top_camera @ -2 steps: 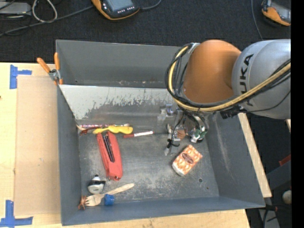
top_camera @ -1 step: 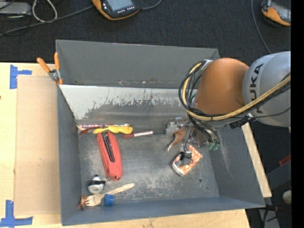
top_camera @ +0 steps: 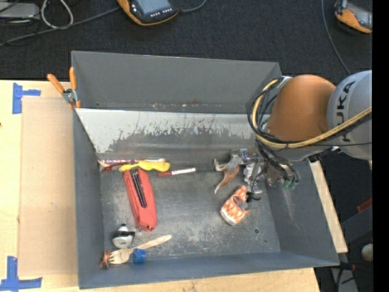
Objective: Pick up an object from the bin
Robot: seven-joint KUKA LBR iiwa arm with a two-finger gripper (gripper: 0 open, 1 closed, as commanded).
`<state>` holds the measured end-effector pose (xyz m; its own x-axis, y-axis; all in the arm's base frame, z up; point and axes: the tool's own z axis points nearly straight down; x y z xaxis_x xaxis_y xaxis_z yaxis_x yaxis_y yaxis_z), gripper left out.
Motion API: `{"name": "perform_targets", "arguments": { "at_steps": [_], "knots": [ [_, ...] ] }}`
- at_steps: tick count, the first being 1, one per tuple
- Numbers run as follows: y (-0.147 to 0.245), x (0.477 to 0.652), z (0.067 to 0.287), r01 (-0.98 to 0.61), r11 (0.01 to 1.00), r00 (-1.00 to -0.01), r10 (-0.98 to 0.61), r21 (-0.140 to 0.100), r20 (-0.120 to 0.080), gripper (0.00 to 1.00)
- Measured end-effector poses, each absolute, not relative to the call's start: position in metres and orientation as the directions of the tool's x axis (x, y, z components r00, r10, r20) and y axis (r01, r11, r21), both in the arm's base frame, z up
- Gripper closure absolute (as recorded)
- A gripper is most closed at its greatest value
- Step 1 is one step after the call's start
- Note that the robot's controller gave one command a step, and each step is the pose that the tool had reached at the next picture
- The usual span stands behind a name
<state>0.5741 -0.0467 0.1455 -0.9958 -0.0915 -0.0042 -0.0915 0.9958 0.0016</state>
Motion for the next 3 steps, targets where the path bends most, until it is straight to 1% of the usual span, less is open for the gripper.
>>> {"name": "perform_targets", "arguments": {
  "at_steps": [1,2,3],
  "knots": [
    [-0.079,0.567,0.150,-0.111,0.994,-0.994,-0.111,0.004,0.001,0.00],
    [-0.094,0.551,0.083,-0.170,0.985,-0.985,-0.170,0.003,-0.005,0.00],
    [-0.081,0.492,0.070,-0.158,0.987,-0.987,-0.158,-0.001,-0.011,1.00]
  ]
}}
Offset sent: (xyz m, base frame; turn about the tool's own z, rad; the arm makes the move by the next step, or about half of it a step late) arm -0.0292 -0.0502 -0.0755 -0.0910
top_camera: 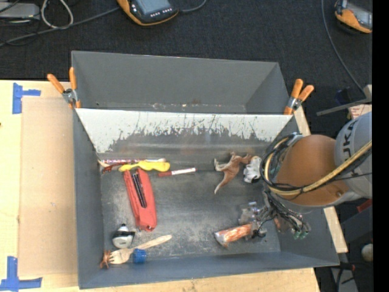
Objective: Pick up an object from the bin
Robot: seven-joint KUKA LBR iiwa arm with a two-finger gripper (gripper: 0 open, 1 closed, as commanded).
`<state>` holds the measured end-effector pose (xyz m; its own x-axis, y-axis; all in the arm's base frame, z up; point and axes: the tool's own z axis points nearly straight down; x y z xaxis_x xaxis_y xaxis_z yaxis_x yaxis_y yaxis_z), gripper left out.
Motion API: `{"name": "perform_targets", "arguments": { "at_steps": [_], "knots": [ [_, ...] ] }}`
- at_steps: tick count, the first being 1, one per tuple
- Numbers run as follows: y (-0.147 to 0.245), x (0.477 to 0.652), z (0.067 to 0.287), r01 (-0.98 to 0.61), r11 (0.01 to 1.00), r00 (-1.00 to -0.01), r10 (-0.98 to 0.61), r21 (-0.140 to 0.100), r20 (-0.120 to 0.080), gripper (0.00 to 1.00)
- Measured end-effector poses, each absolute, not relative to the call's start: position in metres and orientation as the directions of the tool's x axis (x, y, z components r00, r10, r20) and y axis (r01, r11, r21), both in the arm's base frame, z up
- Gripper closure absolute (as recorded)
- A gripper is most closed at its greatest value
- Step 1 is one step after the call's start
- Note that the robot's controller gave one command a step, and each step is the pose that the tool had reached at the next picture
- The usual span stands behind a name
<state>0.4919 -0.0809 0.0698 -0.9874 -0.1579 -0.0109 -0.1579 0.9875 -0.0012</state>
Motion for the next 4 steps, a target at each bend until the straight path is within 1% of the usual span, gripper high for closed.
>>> {"name": "perform_targets", "arguments": {
  "at_steps": [1,2,3,4],
  "knots": [
    [-0.081,0.492,0.070,-0.159,0.987,-0.987,-0.159,-0.001,-0.011,1.00],
    [-0.111,0.509,0.070,-0.214,0.977,-0.977,-0.214,-0.001,-0.012,1.00],
    [-0.117,0.519,0.074,-0.278,0.961,-0.960,-0.278,0.000,-0.010,1.00],
    [-0.103,0.522,0.146,-0.270,0.963,-0.963,-0.270,0.002,-0.007,1.00]
  ]
}}
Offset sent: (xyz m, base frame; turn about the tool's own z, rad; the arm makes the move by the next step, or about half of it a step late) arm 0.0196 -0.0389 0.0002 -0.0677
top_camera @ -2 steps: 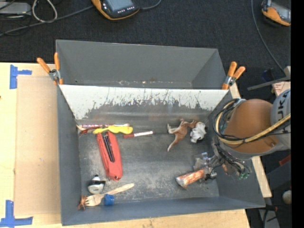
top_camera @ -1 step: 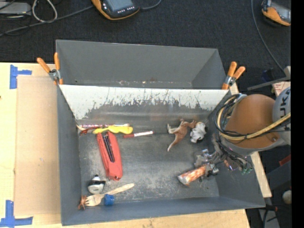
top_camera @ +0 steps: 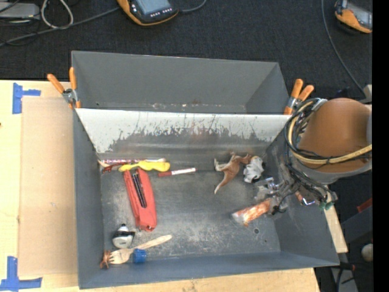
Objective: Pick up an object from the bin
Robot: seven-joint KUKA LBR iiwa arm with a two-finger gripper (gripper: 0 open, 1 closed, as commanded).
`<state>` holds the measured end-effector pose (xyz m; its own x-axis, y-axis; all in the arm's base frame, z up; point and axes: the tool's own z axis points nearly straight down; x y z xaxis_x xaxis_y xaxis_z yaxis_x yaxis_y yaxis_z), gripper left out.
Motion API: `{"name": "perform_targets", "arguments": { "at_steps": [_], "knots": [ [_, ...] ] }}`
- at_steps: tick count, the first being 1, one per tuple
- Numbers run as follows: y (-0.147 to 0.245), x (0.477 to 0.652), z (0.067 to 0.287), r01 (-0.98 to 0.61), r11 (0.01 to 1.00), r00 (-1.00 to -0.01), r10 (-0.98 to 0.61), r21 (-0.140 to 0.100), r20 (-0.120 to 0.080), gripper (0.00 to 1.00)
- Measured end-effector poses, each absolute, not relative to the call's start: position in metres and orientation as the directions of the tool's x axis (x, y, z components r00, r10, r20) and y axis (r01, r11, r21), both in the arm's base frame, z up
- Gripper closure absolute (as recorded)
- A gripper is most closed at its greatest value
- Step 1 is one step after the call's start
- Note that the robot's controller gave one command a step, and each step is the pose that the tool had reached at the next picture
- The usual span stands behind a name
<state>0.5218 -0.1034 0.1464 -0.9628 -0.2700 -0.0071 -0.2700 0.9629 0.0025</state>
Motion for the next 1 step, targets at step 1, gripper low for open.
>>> {"name": "perform_targets", "arguments": {
  "at_steps": [1],
  "knots": [
    [-0.0992,0.5279,0.2373,-0.288,0.958,-0.958,-0.288,0.005,-0.003,1.00]
  ]
}}
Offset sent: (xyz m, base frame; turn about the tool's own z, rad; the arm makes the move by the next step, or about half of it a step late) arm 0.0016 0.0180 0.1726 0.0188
